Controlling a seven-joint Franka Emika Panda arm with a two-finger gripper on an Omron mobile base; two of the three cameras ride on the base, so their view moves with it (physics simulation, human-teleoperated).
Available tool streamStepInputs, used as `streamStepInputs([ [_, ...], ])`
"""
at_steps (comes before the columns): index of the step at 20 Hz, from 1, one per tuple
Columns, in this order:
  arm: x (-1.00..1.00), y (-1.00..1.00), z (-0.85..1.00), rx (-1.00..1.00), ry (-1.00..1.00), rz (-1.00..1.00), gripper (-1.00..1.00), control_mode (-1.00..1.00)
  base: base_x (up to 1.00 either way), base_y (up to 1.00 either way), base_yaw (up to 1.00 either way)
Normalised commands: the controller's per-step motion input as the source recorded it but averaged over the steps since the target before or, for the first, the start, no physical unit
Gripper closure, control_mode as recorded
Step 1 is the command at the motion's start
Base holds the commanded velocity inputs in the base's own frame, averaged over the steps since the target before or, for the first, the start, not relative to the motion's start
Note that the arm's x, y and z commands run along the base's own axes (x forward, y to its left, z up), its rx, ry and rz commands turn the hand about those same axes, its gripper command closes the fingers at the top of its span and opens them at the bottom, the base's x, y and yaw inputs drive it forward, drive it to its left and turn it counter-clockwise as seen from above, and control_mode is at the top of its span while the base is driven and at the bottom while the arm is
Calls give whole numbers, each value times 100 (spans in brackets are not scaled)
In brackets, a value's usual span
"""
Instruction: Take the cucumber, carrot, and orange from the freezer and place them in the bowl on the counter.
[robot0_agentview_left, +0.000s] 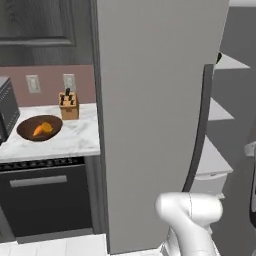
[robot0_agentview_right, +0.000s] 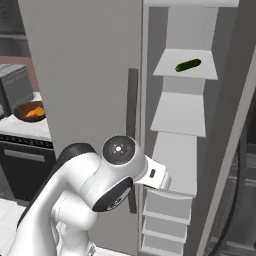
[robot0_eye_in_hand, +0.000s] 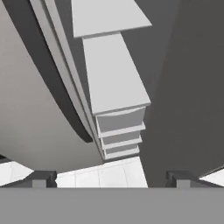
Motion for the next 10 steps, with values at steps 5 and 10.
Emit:
streamStepInputs([
  [5,0,0,0,0,0,0,-100,100,61,-2,15],
  [10,0,0,0,0,0,0,-100,100,49,-54,25],
])
